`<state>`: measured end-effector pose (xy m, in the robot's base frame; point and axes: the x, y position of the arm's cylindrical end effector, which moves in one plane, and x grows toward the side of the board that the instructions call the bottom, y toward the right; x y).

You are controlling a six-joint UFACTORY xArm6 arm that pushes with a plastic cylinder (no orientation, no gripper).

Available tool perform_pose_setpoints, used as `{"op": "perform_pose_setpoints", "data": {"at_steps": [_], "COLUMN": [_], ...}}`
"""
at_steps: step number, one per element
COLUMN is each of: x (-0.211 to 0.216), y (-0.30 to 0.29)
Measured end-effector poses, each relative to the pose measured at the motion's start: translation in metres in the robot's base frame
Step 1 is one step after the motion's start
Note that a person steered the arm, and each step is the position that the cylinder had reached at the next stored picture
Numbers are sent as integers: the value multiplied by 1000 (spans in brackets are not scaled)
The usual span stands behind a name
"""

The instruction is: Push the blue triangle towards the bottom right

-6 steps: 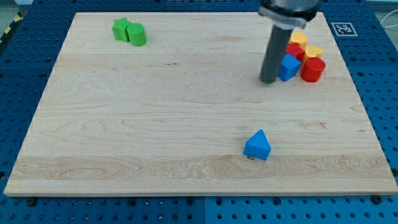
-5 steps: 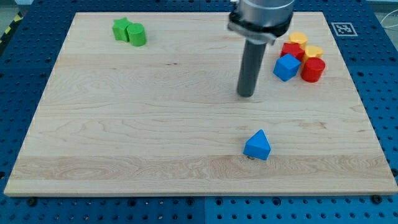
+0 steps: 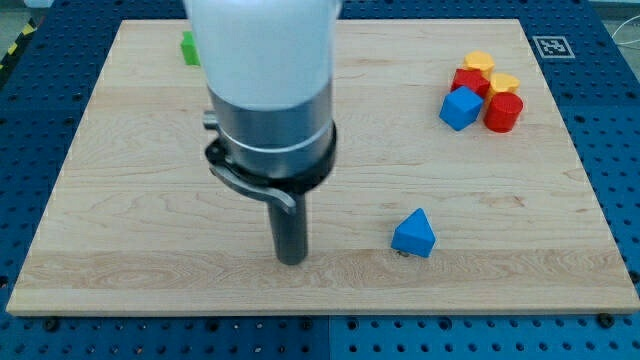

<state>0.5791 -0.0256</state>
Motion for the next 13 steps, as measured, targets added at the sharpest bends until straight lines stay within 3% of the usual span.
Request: {"op": "perform_pose_setpoints", "data": {"at_steps": [4,6,13], "x": [-20,4,15], "y": [117,125,152]}}
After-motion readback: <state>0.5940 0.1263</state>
